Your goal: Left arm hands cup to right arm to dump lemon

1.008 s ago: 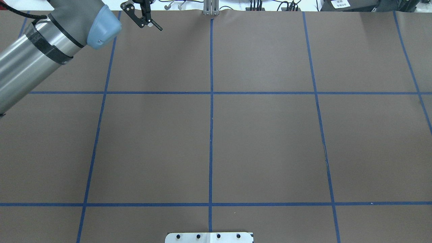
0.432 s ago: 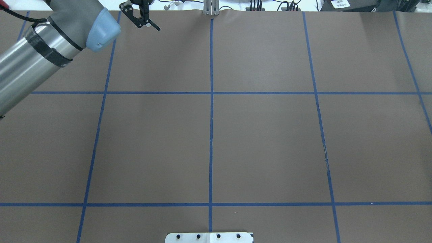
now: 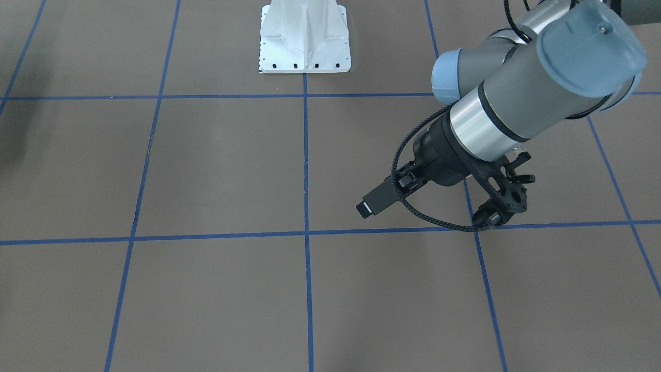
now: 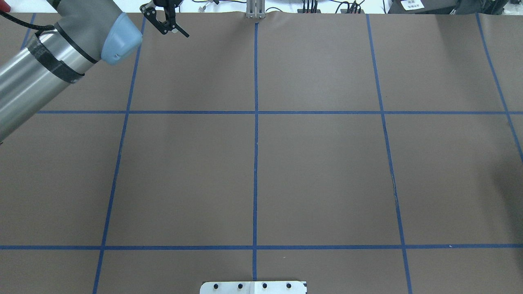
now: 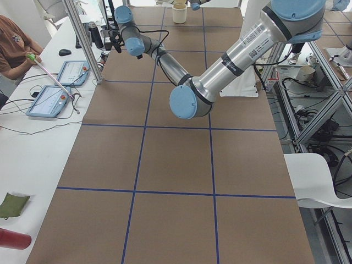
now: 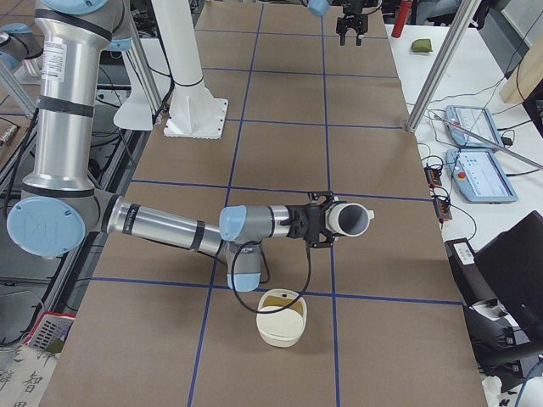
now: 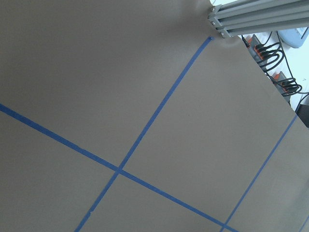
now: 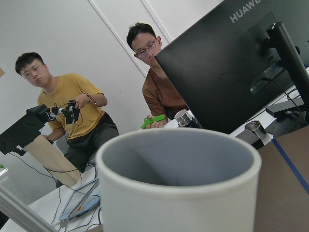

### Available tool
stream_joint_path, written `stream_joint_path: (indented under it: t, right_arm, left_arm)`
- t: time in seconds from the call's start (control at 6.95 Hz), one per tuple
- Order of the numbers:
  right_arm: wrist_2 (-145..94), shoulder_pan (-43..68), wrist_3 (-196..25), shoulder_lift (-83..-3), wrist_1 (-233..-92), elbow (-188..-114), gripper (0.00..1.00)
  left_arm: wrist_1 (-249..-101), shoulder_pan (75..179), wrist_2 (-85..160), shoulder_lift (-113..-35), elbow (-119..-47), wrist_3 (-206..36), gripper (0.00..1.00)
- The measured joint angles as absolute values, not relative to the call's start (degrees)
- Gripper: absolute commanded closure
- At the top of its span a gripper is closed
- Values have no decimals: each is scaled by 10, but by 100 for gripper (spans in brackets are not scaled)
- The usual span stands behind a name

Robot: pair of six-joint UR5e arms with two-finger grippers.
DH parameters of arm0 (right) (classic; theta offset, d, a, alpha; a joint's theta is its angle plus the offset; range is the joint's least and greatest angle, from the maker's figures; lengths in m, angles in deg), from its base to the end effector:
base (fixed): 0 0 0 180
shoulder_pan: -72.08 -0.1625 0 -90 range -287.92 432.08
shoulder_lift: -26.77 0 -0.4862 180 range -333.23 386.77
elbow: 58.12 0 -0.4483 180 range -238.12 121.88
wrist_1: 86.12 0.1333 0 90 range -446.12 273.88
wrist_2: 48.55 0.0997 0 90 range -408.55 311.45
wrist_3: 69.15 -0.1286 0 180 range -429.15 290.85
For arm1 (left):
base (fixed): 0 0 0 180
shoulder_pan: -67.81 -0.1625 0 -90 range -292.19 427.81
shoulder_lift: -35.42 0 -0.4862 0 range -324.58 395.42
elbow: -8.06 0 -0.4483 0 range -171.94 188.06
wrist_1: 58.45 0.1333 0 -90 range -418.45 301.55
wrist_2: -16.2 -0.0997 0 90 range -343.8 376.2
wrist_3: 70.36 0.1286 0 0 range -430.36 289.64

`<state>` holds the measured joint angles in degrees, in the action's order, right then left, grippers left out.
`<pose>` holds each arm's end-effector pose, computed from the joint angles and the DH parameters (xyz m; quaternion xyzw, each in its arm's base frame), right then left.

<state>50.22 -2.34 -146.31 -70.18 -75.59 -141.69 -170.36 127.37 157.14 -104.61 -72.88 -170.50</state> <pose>-0.0272 -0.5210 0.6556 0.4341 -0.5357 0.3245 0.6475 0.3910 -0.7314 0.1291 -0.1365 0.5812 -0.2561 0.7603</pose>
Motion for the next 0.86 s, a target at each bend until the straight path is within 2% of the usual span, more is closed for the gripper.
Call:
stream_joint_path:
  t: [0.58,0.86]
  right_arm:
    - [495,-10,-1217,-557,-1032,-1444,83]
    - [417,45,-1101,-514,-1121,-1445,83]
  left_arm:
    - [-1705,1278,1570,-1029,-729,-1676,0]
    - [-1704,1281,1570,-1018,-729,-1646,0]
